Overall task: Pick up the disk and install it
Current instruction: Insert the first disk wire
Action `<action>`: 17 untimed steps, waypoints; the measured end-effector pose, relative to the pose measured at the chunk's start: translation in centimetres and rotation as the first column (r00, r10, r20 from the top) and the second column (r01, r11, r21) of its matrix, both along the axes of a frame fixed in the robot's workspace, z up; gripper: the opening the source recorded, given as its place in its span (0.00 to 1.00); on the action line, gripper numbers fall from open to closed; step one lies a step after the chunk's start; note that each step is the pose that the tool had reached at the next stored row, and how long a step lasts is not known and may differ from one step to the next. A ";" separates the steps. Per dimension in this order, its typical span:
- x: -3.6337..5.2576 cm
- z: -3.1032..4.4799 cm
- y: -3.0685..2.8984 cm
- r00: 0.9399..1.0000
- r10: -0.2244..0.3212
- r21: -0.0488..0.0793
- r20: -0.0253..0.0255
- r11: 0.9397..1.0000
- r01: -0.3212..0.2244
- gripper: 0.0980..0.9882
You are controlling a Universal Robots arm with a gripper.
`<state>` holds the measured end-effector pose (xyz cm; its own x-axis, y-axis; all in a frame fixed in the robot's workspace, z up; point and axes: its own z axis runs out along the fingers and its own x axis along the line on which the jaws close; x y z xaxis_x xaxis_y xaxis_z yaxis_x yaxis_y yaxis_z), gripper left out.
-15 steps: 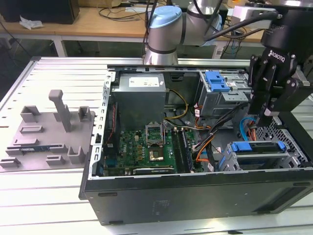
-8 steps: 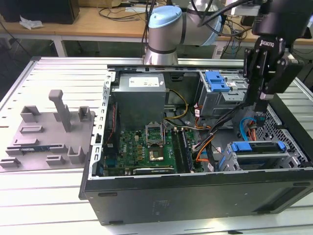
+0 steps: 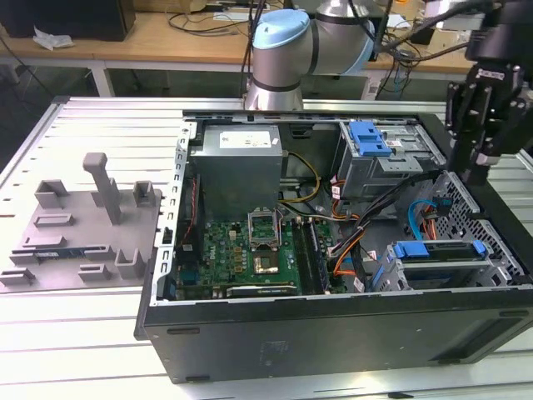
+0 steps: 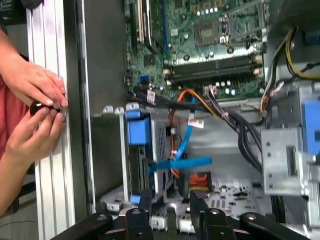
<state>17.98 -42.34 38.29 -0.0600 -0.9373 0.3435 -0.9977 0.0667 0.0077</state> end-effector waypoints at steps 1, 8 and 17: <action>0.22 -0.09 0.09 1.000 0.000 -0.002 0.000 1.000 0.000 0.38; 0.33 -0.66 0.37 1.000 -0.029 -0.048 0.001 0.998 0.029 0.38; -0.45 -1.82 1.70 0.998 -0.060 -0.095 0.011 0.994 0.061 0.38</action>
<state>17.53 -40.64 36.47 -0.1187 -0.8950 0.4300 -0.9919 0.1268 -0.0097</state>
